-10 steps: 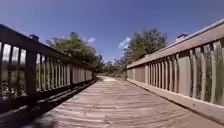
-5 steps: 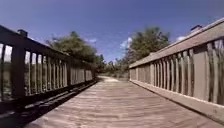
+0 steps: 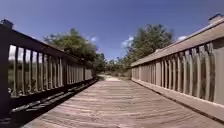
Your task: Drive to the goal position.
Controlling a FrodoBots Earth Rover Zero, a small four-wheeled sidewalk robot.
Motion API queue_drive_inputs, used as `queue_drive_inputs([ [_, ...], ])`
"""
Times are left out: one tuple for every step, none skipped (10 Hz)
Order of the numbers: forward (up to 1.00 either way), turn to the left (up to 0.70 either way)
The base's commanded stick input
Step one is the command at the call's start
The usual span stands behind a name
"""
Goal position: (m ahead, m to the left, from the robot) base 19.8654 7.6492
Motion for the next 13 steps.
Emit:
queue_drive_inputs([
  [0.7,0.0],
  [0.7,0.0],
  [0.7,0.0],
  [0.7,0.0],
  [0.7,0.0],
  [0.7,0.0],
  [0.7,0.0],
  [0.7,0.0],
  [0.7,0.0],
  [0.7,0.0],
  [0.7,0.0],
  [0.7,0.0],
  [0.7,0.0],
])
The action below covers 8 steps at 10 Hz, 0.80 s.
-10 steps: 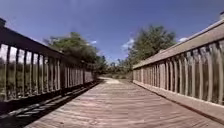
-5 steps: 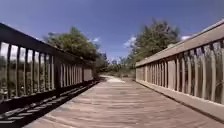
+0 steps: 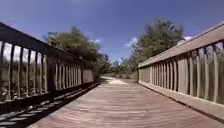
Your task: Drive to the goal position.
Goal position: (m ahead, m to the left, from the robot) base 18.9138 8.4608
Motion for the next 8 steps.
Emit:
queue_drive_inputs([
  [0.7,0.0],
  [0.7,-0.01],
  [0.7,-0.08],
  [0.7,-0.3],
  [0.7,-0.35],
  [0.7,-0.35],
  [0.7,-0.26],
  [0.7,0.0],
])
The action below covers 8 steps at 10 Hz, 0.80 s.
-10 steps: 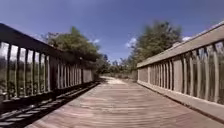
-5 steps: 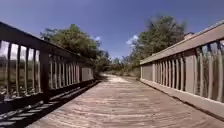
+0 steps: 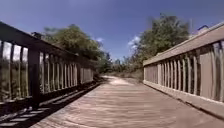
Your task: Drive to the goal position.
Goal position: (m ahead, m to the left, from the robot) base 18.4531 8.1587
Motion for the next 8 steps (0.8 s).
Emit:
queue_drive_inputs([
  [0.7,0.0],
  [0.7,0.0],
  [0.7,0.0],
  [0.7,0.0],
  [0.7,0.0],
  [0.7,0.0],
  [0.7,0.0],
  [0.7,0.0],
])
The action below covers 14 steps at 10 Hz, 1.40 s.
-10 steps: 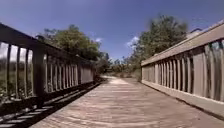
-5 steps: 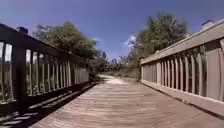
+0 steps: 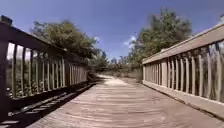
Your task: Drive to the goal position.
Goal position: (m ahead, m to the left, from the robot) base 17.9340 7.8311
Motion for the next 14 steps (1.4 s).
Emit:
queue_drive_inputs([
  [0.7,0.0],
  [0.7,0.0],
  [0.7,0.0],
  [0.7,0.0],
  [0.7,-0.15],
  [0.7,-0.35],
  [0.7,-0.35],
  [0.7,-0.35],
  [0.7,-0.35],
  [0.7,-0.35],
  [0.7,-0.35],
  [0.7,-0.33],
  [0.7,-0.05],
  [0.7,0.0],
])
